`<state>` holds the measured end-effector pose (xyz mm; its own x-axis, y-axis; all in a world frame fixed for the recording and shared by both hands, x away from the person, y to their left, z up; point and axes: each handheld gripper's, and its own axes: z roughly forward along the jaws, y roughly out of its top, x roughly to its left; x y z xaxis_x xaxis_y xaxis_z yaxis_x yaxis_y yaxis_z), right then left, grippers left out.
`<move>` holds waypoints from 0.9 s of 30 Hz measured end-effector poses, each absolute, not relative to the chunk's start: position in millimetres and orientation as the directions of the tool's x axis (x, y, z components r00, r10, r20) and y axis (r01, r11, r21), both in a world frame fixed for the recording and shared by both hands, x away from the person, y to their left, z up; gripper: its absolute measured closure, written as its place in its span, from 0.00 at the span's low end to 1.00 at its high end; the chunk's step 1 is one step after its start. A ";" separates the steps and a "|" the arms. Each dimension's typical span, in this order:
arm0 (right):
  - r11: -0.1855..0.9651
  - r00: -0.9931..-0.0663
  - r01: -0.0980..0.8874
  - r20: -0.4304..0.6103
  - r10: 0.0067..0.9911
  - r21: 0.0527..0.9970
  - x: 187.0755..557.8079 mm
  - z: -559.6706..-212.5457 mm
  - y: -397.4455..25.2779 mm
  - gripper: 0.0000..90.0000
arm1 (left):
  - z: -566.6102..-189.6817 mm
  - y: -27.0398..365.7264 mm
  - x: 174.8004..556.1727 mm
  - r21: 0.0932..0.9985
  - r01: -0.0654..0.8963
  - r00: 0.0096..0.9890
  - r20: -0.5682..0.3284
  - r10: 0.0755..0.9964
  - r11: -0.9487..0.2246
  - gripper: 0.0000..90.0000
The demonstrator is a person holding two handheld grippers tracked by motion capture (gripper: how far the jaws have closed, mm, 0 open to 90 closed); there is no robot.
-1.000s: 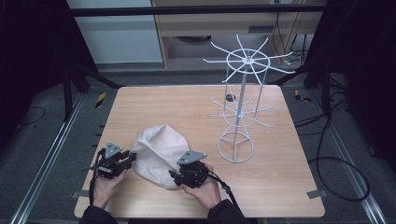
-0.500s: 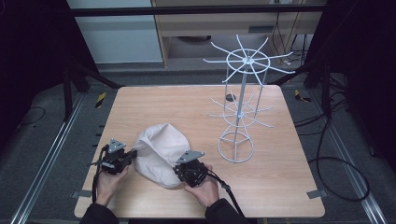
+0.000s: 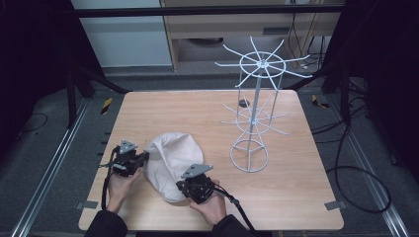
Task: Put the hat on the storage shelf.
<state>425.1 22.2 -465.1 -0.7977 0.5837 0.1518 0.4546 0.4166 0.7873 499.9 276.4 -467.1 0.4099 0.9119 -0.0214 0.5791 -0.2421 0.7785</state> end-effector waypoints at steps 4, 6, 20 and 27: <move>0.402 -0.795 0.466 0.174 0.582 0.788 423.5 -466.9 27.0 0.99 | -468.2 273.1 504.9 0.779 0.578 0.410 -0.018 0.912 -0.244 0.98; 0.397 -0.793 0.468 0.178 0.582 0.789 423.0 -467.8 29.0 0.99 | -467.4 273.0 506.2 0.782 0.577 0.410 -0.027 0.911 -0.236 0.98; 0.365 -0.795 0.452 0.182 0.579 0.814 422.0 -470.1 43.5 0.99 | -470.1 265.8 522.0 0.786 0.575 0.413 -0.041 0.910 -0.226 0.98; 0.354 -0.795 0.447 0.184 0.578 0.822 423.2 -471.3 45.8 0.99 | -471.8 263.6 525.5 0.789 0.575 0.411 -0.051 0.910 -0.216 0.98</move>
<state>423.2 45.8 -471.3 -0.7951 0.5780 0.1838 0.4469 0.3535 0.8217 525.5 263.6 -471.8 0.4114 0.9100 -0.0512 0.5754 -0.2158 0.7889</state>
